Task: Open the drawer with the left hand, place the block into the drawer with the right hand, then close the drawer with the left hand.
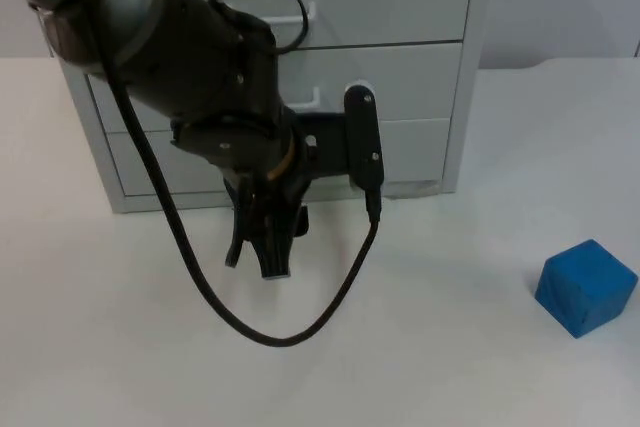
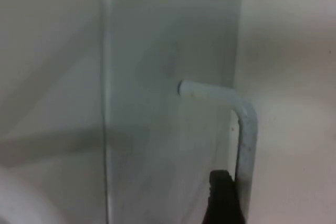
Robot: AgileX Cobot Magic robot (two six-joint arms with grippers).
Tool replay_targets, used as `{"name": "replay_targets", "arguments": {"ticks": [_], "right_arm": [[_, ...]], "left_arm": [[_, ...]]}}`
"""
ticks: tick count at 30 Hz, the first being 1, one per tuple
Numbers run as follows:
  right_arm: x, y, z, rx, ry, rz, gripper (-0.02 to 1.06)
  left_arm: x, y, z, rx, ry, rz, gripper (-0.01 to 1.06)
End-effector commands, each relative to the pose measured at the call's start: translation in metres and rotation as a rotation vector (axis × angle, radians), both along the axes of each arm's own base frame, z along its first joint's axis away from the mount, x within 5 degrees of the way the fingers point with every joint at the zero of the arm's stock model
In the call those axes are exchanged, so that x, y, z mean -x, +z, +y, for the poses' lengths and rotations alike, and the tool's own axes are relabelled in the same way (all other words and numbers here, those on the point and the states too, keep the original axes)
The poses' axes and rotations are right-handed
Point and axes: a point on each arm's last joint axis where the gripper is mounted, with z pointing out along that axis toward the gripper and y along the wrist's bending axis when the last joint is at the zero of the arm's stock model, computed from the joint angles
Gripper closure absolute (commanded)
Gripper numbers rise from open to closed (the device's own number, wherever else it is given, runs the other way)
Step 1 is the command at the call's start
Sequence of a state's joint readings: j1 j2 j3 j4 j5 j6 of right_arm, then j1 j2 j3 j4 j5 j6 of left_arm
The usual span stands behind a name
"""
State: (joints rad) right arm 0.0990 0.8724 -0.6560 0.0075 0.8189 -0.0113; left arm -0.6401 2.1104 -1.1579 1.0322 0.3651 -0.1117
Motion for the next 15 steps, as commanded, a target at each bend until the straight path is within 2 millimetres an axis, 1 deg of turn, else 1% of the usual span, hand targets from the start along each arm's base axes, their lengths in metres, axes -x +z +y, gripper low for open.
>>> {"name": "replay_targets", "arguments": {"ticks": [1, 4, 5, 7, 8, 9, 11, 15], "right_arm": [[-0.0013, 0.0037, 0.0007, 0.001, 0.007, -0.019, -0.01], [-0.0014, 0.0038, 0.0007, 0.001, 0.007, -0.021, -0.01], [-0.0015, 0.0039, 0.0007, 0.0, 0.007, -0.023, -0.01], [-0.0015, 0.0039, 0.0007, 0.0, 0.007, -0.023, -0.01], [-0.0015, 0.0039, 0.0007, 0.0, 0.007, -0.023, -0.01], [-0.0015, 0.0039, 0.0007, 0.0, 0.007, -0.023, -0.01], [-0.0017, 0.004, 0.0008, 0.0, 0.007, -0.025, -0.01], [-0.0019, 0.0041, 0.0008, 0.0, 0.007, -0.027, -0.01]], "left_arm": [[-0.0014, -0.0047, -0.0019, 0.013, -0.017, 0.003, 0.52], [-0.0012, -0.0075, -0.0028, 0.017, -0.025, 0.007, 0.56], [-0.0011, -0.0098, -0.0029, 0.014, -0.028, 0.011, 0.59], [-0.001, -0.0117, -0.0022, 0.006, -0.026, 0.015, 0.71], [-0.001, -0.0117, -0.0022, 0.006, -0.026, 0.015, 0.71], [-0.0009, -0.0123, -0.0022, 0.005, -0.026, 0.016, 0.81], [-0.001, -0.0122, -0.0028, 0.008, -0.034, 0.014, 1.04], [-0.001, -0.0121, -0.004, 0.016, -0.047, 0.013, 1.05]]}}
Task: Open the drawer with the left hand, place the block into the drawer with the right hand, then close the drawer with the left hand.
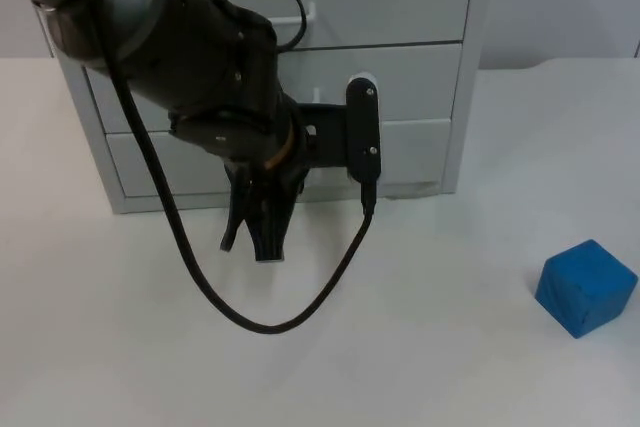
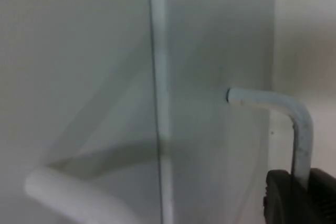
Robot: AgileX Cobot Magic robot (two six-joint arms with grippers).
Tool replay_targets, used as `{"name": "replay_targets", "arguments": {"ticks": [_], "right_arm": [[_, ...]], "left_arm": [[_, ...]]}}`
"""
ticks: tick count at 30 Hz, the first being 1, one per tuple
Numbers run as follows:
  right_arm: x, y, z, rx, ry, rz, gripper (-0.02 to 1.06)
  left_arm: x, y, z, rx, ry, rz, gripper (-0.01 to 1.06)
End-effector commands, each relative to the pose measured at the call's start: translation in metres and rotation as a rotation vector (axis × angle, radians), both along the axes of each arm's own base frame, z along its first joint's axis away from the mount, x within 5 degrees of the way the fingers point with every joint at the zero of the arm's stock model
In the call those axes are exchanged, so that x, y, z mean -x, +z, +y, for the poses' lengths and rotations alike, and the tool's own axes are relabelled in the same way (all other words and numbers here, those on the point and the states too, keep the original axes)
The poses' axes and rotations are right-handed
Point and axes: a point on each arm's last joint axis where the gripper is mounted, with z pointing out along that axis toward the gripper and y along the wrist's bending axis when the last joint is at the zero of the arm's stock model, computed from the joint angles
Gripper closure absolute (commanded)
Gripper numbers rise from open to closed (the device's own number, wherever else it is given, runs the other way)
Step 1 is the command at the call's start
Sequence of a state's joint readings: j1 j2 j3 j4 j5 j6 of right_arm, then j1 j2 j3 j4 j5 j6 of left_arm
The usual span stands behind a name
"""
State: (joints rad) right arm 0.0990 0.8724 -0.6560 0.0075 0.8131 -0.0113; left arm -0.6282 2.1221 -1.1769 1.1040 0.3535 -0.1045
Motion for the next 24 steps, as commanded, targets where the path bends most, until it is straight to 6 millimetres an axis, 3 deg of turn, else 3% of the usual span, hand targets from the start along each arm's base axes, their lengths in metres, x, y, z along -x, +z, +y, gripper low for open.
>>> {"name": "replay_targets", "arguments": {"ticks": [1, 6, 14, 24], "right_arm": [[-0.001, 0.004, 0.001, 0.001, 0.007, -0.021, -0.01], [-0.001, 0.004, 0.001, 0.001, 0.007, -0.021, -0.01], [-0.001, 0.004, 0.001, 0.001, 0.007, -0.021, -0.01], [-0.001, 0.004, 0.001, 0.001, 0.007, -0.017, -0.01]], "left_arm": [[0.007, -0.013, -0.004, 0.04, 0.012, 0.048, 1.05], [0.016, -0.013, -0.009, 0.007, 0.054, 0.064, 1.05], [0.058, -0.009, -0.035, -0.024, 0.04, 0.136, 1.05], [0.101, 0.001, -0.023, 0.011, 0.083, 0.228, 1.05]]}}
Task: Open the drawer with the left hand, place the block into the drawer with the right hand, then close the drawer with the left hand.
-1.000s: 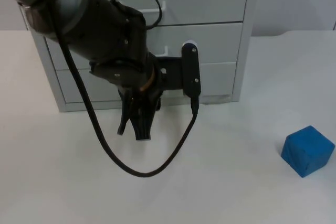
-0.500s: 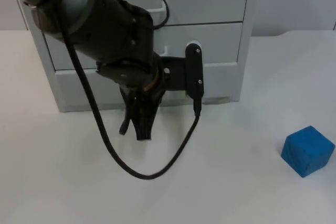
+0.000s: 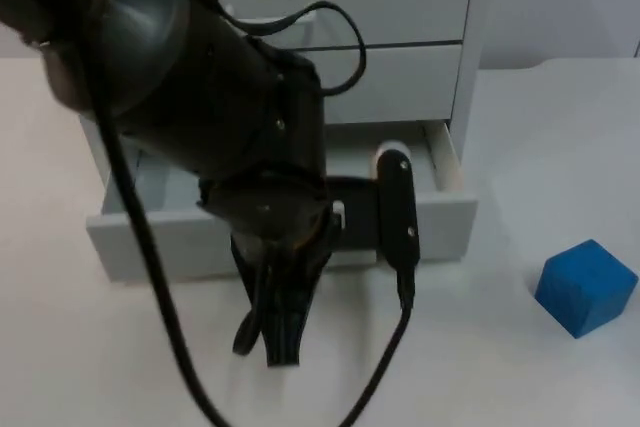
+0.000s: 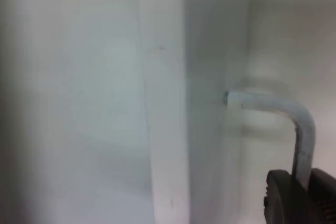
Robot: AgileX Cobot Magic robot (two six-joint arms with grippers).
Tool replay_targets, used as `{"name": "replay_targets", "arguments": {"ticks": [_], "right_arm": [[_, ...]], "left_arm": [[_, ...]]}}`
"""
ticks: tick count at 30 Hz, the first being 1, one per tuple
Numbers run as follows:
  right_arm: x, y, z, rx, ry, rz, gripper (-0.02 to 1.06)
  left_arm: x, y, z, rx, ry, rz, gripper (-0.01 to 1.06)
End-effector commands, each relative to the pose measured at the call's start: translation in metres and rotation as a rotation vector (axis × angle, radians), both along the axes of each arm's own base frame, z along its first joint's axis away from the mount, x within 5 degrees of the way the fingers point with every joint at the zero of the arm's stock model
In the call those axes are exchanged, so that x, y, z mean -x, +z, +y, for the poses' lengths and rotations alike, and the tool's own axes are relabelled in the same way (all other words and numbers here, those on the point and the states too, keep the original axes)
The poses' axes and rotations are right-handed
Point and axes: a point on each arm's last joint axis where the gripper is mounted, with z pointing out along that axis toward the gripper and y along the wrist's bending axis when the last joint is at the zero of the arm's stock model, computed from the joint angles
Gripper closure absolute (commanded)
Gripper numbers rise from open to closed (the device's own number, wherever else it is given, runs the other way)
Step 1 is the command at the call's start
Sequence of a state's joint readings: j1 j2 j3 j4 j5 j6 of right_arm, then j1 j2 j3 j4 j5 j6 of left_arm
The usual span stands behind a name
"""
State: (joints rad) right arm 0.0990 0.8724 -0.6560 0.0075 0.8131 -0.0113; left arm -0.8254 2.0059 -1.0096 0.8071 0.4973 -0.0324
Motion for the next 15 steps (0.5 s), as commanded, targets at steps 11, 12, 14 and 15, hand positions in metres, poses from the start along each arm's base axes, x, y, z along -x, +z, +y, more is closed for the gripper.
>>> {"name": "replay_targets", "arguments": {"ticks": [11, 12, 14, 15], "right_arm": [[-0.001, 0.004, 0.001, 0.001, 0.007, -0.017, -0.01], [-0.001, 0.004, 0.001, 0.001, 0.007, -0.017, -0.01], [-0.001, 0.004, 0.001, 0.001, 0.007, -0.017, -0.01], [-0.001, 0.004, 0.001, 0.001, 0.007, -0.017, -0.01]], "left_arm": [[0.058, -0.009, -0.007, 0.045, -0.001, 0.128, 1.05], [0.059, -0.009, -0.008, 0.046, -0.003, 0.13, 1.05], [0.061, -0.009, -0.009, 0.049, -0.006, 0.131, 1.05], [0.062, -0.009, -0.01, 0.048, -0.01, 0.131, 1.05]]}}
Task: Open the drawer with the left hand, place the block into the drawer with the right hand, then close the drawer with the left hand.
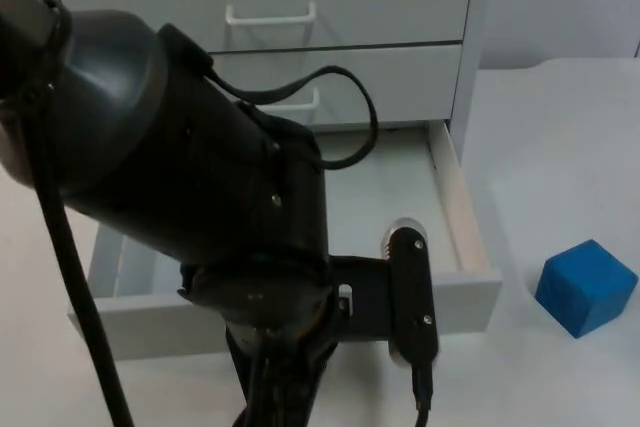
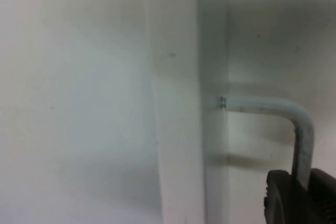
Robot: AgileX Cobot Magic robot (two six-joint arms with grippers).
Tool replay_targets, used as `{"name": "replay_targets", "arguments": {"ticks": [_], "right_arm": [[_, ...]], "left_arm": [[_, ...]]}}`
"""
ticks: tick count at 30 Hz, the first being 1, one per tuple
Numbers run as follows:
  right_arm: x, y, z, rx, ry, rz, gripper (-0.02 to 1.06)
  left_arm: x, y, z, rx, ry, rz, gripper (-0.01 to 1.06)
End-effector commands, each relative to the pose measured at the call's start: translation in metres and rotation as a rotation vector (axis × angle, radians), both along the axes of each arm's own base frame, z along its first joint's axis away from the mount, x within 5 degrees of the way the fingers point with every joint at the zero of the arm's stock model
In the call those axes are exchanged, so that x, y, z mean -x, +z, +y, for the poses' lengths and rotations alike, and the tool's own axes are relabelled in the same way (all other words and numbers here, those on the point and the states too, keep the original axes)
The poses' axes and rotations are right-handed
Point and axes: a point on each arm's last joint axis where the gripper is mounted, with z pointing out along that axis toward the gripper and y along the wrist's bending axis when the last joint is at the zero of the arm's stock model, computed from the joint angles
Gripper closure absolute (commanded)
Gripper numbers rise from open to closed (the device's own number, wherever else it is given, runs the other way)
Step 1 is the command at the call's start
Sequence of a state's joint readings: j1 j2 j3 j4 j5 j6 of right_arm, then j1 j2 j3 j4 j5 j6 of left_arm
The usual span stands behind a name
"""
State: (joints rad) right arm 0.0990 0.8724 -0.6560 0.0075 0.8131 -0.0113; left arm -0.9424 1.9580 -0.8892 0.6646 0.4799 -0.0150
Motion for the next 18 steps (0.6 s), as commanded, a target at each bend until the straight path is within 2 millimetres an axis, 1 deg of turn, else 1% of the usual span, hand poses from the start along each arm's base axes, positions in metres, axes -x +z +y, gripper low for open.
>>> {"name": "replay_targets", "arguments": {"ticks": [1, 8, 10, 11, 12, 13, 15, 16, 17, 18], "right_arm": [[-0.001, 0.004, 0.001, 0.001, 0.007, -0.017, -0.01], [-0.001, 0.004, 0.001, 0.001, 0.007, -0.017, -0.01], [-0.001, 0.004, 0.001, 0.001, 0.007, -0.017, -0.01], [-0.001, 0.004, 0.001, 0.001, 0.007, -0.017, -0.01], [-0.001, 0.004, 0.001, 0.001, 0.007, -0.017, -0.01], [-0.001, 0.004, 0.001, 0.001, 0.007, -0.017, -0.01], [-0.001, 0.003, 0.001, 0.001, 0.007, -0.015, -0.01], [-0.001, 0.003, 0.001, 0.001, 0.007, -0.015, -0.01], [-0.001, 0.003, 0.001, 0.001, 0.007, -0.015, -0.01], [-0.001, 0.003, 0.001, 0.001, 0.007, -0.015, -0.01]], "left_arm": [[0.009, 0.0, -0.005, 0.04, 0.012, 0.022, 1.05], [0.009, 0.0, -0.006, 0.04, 0.005, 0.022, 1.04], [0.009, 0.0, -0.006, 0.04, 0.005, 0.022, 0.95], [0.009, 0.0, -0.006, 0.04, 0.005, 0.022, 0.81], [0.009, 0.002, -0.006, 0.045, 0.005, 0.019, 0.7], [0.009, 0.002, -0.006, 0.045, 0.005, 0.019, 0.7], [0.008, 0.005, -0.006, 0.055, 0.005, 0.012, 0.52], [0.008, 0.01, -0.007, 0.066, 0.005, 0.004, 0.45], [0.008, 0.013, -0.007, 0.075, 0.003, -0.004, 0.42], [0.007, 0.017, -0.007, 0.083, 0.001, -0.011, 0.42]]}}
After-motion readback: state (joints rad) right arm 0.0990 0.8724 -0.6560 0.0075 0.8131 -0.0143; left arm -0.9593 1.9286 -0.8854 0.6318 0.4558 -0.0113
